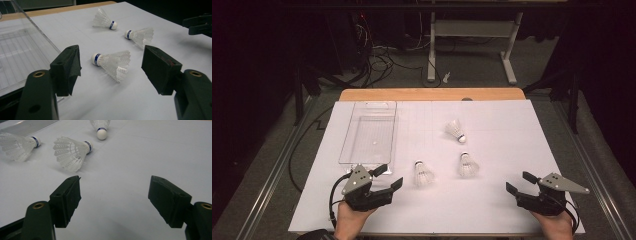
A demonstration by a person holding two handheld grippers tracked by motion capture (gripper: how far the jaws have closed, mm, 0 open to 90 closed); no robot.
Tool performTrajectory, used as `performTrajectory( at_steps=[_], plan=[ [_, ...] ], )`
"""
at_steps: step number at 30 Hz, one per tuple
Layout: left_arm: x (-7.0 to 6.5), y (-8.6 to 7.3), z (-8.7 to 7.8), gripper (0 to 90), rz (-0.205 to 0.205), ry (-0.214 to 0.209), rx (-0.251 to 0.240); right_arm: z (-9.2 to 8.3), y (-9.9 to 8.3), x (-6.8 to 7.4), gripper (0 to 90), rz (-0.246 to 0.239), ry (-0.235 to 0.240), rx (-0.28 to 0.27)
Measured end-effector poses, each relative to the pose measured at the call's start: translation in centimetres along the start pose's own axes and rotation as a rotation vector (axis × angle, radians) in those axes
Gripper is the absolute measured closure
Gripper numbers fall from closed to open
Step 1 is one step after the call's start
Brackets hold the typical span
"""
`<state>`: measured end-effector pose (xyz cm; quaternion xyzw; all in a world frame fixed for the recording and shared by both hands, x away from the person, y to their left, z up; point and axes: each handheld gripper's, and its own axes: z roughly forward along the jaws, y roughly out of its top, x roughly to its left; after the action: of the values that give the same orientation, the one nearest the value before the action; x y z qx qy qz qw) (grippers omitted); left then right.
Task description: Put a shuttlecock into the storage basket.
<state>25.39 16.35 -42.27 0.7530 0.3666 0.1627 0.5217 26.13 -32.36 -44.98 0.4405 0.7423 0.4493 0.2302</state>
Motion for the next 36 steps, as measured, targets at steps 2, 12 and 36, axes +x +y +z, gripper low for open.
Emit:
performTrajectory(
  at_steps=[2,12,36],
  plan=[
    [0.0,0.1,0.1,32.2,0.001,-0.005,0.003,0.0,0.0,0.0,26.8,0.001,0.0,0.0],
    [-0.4,0.5,1.2,32.2,0.012,-0.022,0.022,0.0,0.0,0.0,26.8,0.004,0.0,-0.001],
    [-1.9,1.7,3.5,32.6,0.021,-0.09,0.026,0.0,0.0,0.0,26.8,0.001,0.0,-0.002]
  ],
)
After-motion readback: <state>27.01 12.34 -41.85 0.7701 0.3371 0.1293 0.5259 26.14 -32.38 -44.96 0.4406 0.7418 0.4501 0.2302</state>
